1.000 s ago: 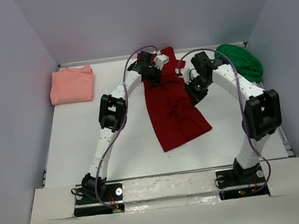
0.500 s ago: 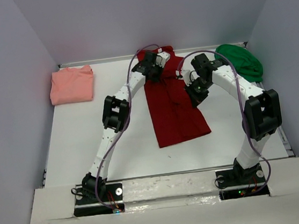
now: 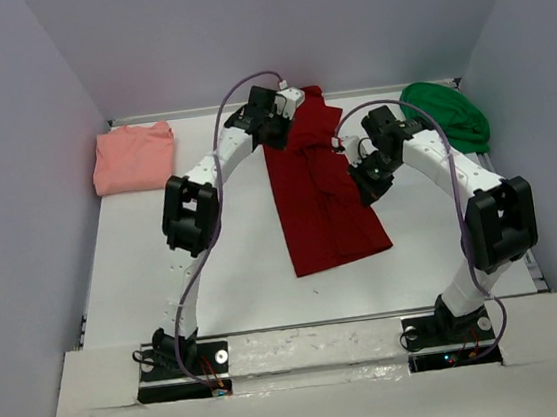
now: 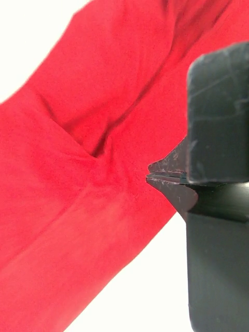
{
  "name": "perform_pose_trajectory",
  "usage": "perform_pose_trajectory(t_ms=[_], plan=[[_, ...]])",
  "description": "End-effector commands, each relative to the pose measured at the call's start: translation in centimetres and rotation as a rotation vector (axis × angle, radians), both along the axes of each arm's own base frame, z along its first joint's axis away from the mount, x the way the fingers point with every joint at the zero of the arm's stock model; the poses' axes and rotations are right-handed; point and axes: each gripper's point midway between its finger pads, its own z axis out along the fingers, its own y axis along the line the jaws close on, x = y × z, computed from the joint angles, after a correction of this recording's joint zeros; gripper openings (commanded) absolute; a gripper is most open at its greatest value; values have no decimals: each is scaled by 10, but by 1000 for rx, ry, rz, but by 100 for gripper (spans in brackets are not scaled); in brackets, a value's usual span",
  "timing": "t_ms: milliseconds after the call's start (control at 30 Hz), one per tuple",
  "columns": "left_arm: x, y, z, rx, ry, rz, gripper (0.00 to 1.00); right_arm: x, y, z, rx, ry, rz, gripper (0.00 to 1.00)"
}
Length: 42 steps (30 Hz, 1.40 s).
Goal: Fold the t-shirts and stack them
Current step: Rotate the tshirt 90 degrees
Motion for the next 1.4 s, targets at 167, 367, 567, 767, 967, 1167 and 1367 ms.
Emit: perform_pose_trajectory(t_ms=[167, 367, 567, 767, 967, 1167, 1367], plan=[[-66, 27, 183, -102, -268, -143, 0, 5, -6, 1, -5, -106, 2, 12], [-99, 124, 139, -33, -177, -6, 0, -5, 6, -19, 54, -6, 35, 11], [-135, 229, 89, 46, -26, 193, 0, -13, 19, -24, 116, 92, 100, 13], [-167, 289, 90, 15, -94, 356, 0, -18, 26, -18, 141, 132, 157, 30], [-188, 325, 112, 14, -206, 473, 0, -36, 37, -24, 159, 196, 214, 31], [-201, 339, 112, 25, -237, 531, 0, -73, 44, -45, 88, 274, 333, 31], [-207, 347, 115, 9, -250, 561, 0, -79, 42, -56, 44, 293, 358, 31]])
